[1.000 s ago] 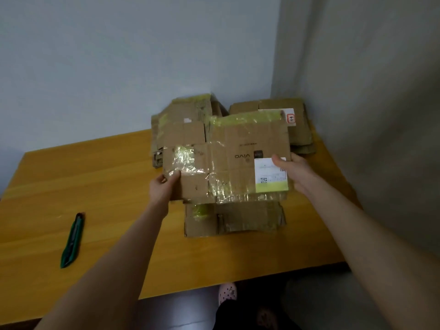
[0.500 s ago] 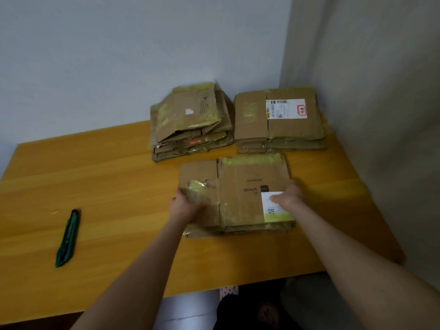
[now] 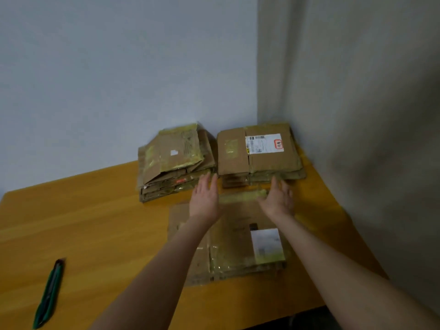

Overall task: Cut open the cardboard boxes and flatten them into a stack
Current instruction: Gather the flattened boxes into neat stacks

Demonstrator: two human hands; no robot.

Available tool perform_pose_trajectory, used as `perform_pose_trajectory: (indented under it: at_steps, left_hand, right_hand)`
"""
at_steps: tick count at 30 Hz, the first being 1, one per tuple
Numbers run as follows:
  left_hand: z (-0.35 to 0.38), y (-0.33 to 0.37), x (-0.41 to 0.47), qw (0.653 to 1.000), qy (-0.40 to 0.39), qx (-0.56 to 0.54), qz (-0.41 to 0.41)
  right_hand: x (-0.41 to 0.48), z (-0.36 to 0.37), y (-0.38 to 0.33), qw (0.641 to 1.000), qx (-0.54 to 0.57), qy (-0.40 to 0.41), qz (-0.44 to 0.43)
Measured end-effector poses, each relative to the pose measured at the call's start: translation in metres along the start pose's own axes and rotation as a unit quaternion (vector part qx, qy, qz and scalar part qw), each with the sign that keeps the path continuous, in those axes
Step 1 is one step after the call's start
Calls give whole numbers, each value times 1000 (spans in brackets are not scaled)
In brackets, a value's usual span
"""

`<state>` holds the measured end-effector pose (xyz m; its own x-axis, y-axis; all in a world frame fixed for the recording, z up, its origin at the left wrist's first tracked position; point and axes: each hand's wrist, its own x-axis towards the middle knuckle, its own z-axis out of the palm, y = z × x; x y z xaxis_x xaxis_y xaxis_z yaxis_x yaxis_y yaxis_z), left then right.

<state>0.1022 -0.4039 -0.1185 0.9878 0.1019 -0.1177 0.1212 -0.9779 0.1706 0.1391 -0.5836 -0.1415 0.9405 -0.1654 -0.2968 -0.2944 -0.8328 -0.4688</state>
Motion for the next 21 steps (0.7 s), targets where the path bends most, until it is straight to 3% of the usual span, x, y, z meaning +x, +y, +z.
perform_pose_trajectory:
  at_steps: [5, 11, 15, 21]
  left_hand:
    - [8, 33, 70, 996, -30, 29, 80]
    - [20, 46, 160, 995, -39, -86, -18]
    - [36, 52, 201, 980, -109, -145, -88]
    - [49, 59, 209, 978, -144, -126, -81]
  right_hand:
    - [48, -11, -7, 987, 129, 43, 86]
    - [131, -28, 11, 976, 148, 70, 142]
    - [169, -28, 17, 977, 145, 39, 150]
    - [181, -31, 38, 977, 130, 19, 168]
